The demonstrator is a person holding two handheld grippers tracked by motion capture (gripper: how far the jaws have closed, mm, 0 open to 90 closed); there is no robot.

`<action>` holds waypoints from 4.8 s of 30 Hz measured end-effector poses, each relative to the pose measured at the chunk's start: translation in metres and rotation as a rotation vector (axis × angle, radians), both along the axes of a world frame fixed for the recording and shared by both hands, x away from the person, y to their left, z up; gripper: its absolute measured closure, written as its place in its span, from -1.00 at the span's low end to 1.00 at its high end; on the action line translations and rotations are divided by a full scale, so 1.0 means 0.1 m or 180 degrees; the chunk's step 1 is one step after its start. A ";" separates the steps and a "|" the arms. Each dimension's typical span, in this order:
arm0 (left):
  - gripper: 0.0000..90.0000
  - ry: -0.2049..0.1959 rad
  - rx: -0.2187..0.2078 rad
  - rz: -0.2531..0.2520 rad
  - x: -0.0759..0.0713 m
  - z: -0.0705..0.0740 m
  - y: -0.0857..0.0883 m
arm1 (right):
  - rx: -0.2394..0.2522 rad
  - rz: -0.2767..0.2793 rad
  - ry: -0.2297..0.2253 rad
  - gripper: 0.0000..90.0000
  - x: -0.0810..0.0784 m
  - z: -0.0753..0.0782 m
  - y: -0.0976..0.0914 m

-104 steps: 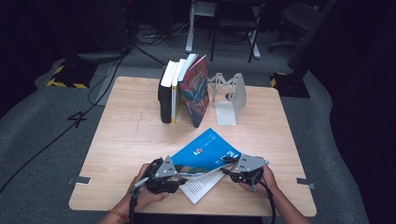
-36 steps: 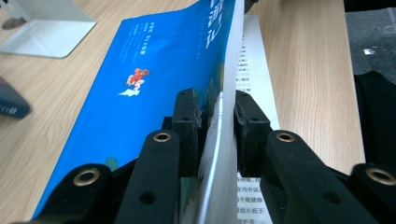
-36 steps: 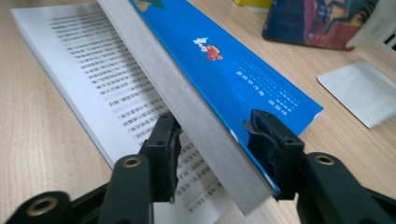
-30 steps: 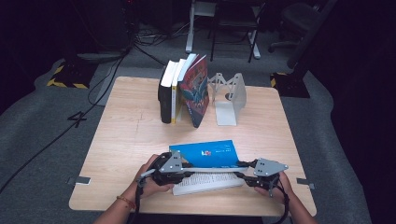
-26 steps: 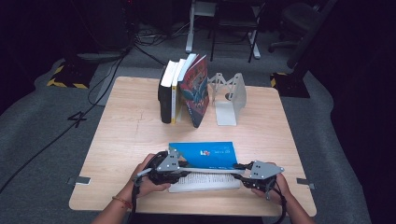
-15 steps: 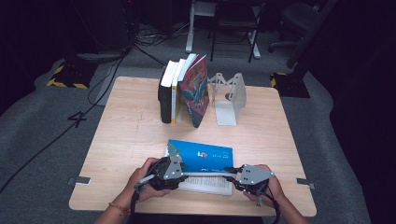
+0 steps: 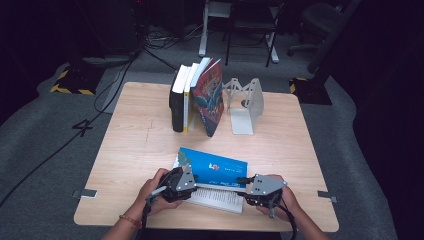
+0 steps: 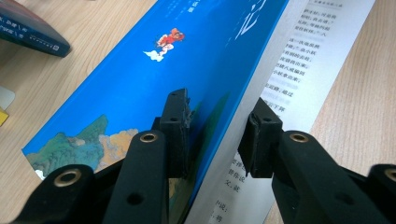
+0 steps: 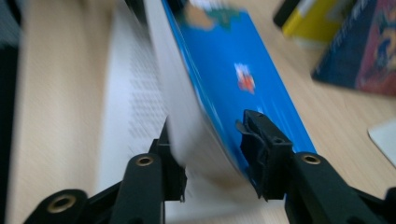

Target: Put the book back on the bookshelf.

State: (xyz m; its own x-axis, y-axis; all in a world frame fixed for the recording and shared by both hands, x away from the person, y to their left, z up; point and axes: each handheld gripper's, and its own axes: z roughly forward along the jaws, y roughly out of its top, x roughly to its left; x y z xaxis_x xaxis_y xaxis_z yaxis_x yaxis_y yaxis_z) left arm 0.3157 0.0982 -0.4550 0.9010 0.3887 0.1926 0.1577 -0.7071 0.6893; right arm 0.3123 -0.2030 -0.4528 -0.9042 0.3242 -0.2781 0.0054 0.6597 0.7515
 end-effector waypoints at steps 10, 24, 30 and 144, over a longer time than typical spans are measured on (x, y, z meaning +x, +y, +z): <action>0.43 0.0122 -0.0183 0.0134 0.03 0.05 0.02 | 0.0079 -0.0177 0.0006 0.52 0.15 -0.06 -0.12; 0.22 0.0060 -0.0161 0.0207 -0.06 0.13 -0.50 | 0.0008 -0.0172 -0.0068 0.58 0.08 0.01 0.06; 0.42 -0.0069 -0.0208 0.0270 -0.07 0.10 -0.49 | 0.0005 -0.0197 -0.0068 0.59 0.07 0.02 0.09; 0.47 0.0042 -0.1561 0.0181 -0.30 0.51 0.17 | 0.1182 -0.0442 -0.0060 -0.06 0.17 0.74 0.09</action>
